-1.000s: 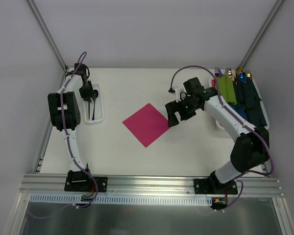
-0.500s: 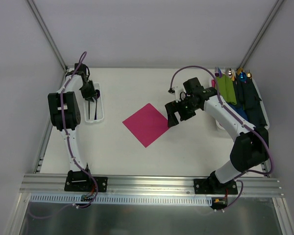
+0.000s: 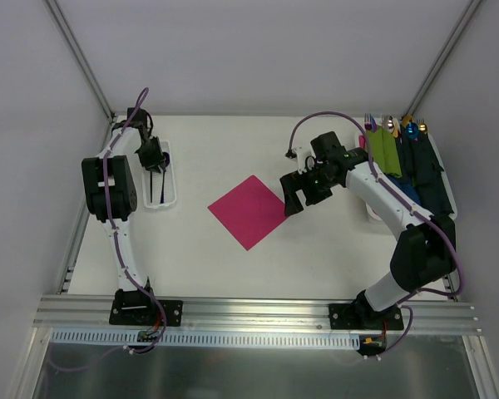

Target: Place the utensils on the paper napkin and roll it up

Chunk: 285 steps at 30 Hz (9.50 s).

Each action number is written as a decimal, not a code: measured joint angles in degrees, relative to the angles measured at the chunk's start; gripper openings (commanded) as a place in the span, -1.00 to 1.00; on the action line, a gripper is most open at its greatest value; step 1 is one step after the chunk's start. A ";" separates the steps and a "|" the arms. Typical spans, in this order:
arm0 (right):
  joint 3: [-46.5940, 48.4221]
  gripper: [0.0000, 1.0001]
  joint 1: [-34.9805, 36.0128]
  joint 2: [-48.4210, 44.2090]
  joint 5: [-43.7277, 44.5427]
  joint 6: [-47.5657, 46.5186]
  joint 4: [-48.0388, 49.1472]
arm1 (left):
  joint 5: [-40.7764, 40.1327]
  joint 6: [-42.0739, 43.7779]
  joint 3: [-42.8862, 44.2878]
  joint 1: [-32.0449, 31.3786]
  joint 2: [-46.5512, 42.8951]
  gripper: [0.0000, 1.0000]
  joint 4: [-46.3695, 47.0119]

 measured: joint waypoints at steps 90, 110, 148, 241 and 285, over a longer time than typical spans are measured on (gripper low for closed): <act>2.84 0.98 -11.58 0.70 -6.97 3.15 0.15 | -10.12 -23.54 4.87 -41.57 1.27 -0.99 -3.04; 2.84 0.98 -11.63 0.70 -6.99 3.19 0.15 | -11.02 -23.45 4.85 -41.20 2.45 -0.92 -2.91; 2.84 0.98 -11.63 1.99 -7.41 3.21 0.15 | -10.16 -21.75 7.19 -41.20 5.35 -0.71 -2.80; 3.08 0.98 -12.07 4.37 -7.13 3.02 -0.09 | -17.11 -1.38 12.81 -2.25 8.02 -0.60 -2.95; 6.95 0.93 -11.06 4.57 -23.58 14.40 8.90 | 12.33 -4.92 -6.56 -1.07 -26.53 -1.00 5.79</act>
